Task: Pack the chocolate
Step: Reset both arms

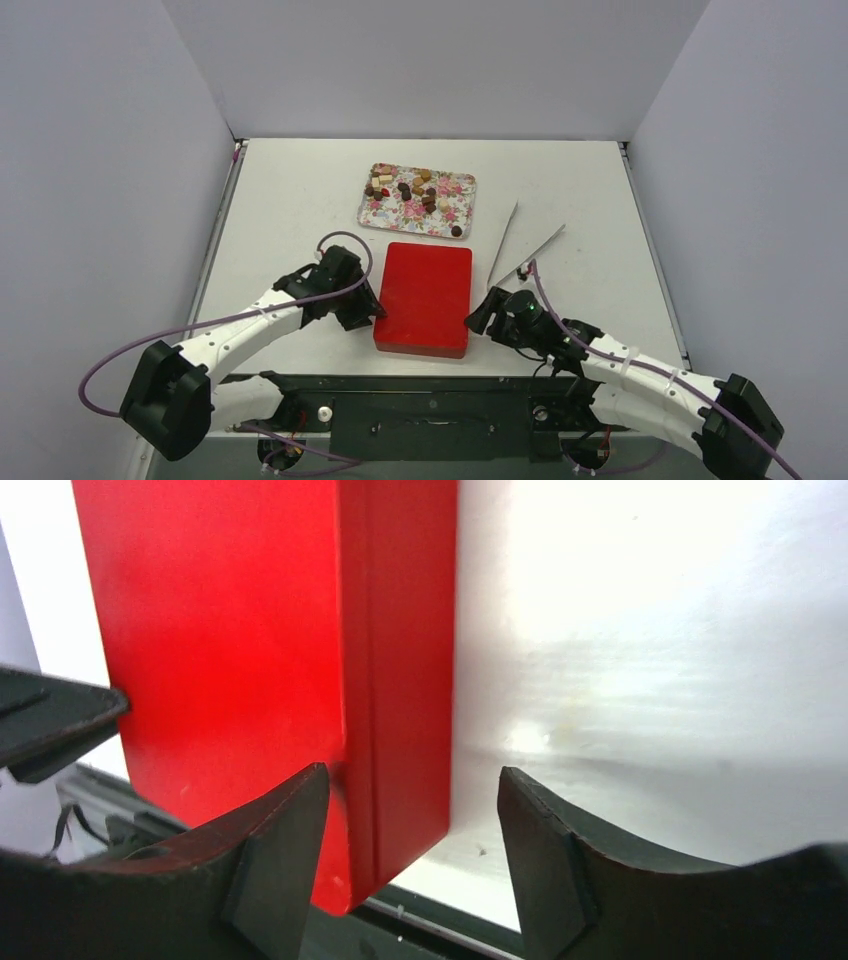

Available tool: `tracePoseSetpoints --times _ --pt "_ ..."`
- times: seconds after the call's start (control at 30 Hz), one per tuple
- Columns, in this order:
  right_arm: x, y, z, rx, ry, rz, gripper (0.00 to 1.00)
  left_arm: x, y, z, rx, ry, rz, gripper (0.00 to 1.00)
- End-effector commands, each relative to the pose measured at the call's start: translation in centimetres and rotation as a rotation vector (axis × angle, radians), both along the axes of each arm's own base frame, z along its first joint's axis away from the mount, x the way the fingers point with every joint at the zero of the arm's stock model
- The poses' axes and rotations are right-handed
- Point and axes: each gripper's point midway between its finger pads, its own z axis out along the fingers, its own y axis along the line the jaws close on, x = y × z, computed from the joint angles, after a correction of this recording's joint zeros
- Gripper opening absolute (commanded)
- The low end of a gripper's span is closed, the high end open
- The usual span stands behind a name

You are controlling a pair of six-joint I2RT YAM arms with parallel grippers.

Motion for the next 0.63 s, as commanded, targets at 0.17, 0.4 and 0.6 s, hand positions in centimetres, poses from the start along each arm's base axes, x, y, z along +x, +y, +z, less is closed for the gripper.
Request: tracePoseSetpoints --times 0.17,0.4,0.6 --pt "5.4 -1.3 9.0 -0.037 -0.156 -0.038 0.61 6.3 1.5 9.3 0.185 -0.31 -0.072 0.6" --pt "8.3 -2.0 16.2 -0.013 -0.327 -0.122 0.68 8.6 3.1 16.7 0.268 -0.558 -0.089 0.97" --pt "9.4 -2.5 19.8 -0.032 -0.4 -0.146 0.7 9.0 4.2 18.7 0.32 -0.62 -0.093 0.96"
